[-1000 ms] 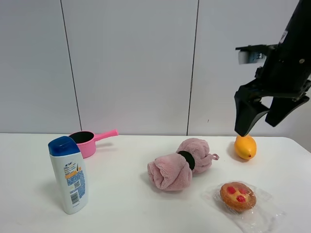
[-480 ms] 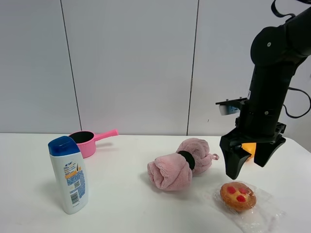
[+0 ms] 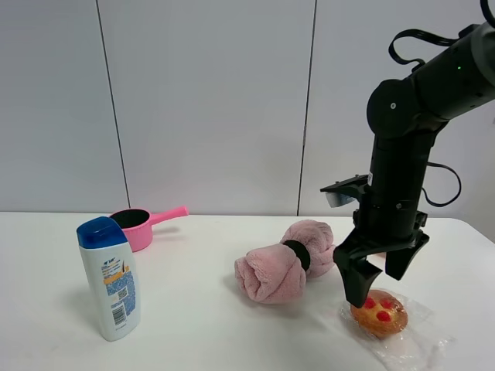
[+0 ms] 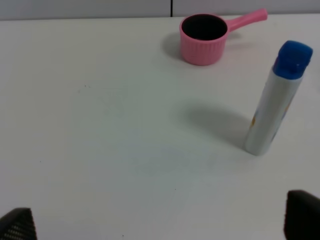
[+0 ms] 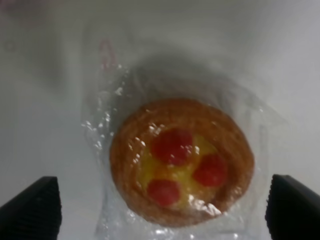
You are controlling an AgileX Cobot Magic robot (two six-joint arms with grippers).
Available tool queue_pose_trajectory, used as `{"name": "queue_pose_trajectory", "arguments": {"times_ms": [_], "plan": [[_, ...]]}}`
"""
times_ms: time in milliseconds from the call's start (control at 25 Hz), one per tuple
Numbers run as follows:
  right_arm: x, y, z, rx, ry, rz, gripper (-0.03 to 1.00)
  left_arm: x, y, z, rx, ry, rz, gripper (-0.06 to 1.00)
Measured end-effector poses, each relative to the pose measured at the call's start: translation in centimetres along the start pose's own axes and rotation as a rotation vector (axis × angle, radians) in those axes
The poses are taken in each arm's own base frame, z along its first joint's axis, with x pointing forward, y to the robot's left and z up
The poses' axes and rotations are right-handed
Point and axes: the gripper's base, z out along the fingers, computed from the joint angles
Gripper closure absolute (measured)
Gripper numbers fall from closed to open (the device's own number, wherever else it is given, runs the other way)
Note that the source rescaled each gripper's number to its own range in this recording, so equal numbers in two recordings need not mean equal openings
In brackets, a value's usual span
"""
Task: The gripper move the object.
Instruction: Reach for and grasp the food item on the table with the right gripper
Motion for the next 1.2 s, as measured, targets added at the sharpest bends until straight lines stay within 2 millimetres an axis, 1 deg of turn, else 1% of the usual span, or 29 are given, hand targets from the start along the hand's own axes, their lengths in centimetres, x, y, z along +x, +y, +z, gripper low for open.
{"name": "queue_pose_trajectory", "arguments": {"times_ms": [160, 280, 480, 840, 1080, 1200], "plan": [[-0.3, 0.3, 1.6, -0.001, 0.032, -0.001, 0.19, 0.0, 0.0, 0.0, 0.000, 0.000, 0.000, -0.06], [-0.2, 0.1, 2.3, 0.026, 0.054, 0.010, 0.19, 0.0, 0.0, 0.0, 0.000, 0.000, 0.000, -0.06], [-0.1, -0.6, 2.3, 0.100, 0.070, -0.013, 0.19, 0.0, 0.0, 0.0, 0.000, 0.000, 0.000, -0.06], [-0.1, -0.7, 2.5, 0.107, 0.075, -0.018, 0.19, 0.0, 0.0, 0.0, 0.000, 0.000, 0.000, -0.06], [-0.2, -0.6, 4.5, 0.091, 0.118, -0.018, 0.19, 0.0, 0.0, 0.0, 0.000, 0.000, 0.000, -0.06], [-0.3, -0.5, 4.9, 0.079, 0.107, -0.008, 0.19, 0.0, 0.0, 0.0, 0.000, 0.000, 0.000, -0.06]]}}
